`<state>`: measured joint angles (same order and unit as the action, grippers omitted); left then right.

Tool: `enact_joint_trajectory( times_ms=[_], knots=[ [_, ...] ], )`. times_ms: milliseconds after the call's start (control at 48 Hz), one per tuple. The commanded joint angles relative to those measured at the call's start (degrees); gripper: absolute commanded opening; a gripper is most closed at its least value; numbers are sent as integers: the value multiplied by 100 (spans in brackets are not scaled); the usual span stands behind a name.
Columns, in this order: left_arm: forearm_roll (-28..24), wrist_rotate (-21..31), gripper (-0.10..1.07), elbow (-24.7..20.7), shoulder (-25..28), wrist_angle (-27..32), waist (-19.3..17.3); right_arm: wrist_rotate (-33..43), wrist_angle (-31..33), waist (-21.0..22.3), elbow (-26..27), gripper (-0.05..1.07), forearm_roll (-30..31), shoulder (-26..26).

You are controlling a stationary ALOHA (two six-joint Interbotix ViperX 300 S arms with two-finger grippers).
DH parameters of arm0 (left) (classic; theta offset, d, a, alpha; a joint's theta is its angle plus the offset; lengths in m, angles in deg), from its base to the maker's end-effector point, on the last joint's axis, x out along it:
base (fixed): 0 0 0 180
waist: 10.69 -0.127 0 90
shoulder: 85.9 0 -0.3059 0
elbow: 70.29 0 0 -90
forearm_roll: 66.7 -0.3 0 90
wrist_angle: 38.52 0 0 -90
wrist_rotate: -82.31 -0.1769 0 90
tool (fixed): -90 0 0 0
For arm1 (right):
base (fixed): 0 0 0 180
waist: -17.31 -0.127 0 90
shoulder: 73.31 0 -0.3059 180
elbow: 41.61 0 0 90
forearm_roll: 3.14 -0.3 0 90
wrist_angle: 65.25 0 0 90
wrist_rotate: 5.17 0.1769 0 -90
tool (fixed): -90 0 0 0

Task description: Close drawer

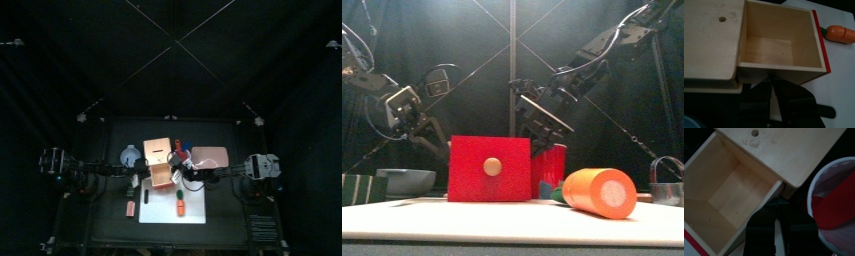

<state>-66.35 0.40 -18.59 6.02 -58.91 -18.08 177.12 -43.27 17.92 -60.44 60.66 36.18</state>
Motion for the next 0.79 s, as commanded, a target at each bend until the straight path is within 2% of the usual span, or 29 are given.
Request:
enact_joint_trajectory(
  times_ms=[0,396,771],
  knots=[
    [18,-9,52,-176,-70,-79,-70,-9,-35,0,88,24,18,-114],
    [18,18,52,-97,-141,-9,-26,-9,-35,105,149,24,44,-79],
    [79,18,52,105,-466,167,-18,0,-26,105,132,24,-70,-88]
  ],
)
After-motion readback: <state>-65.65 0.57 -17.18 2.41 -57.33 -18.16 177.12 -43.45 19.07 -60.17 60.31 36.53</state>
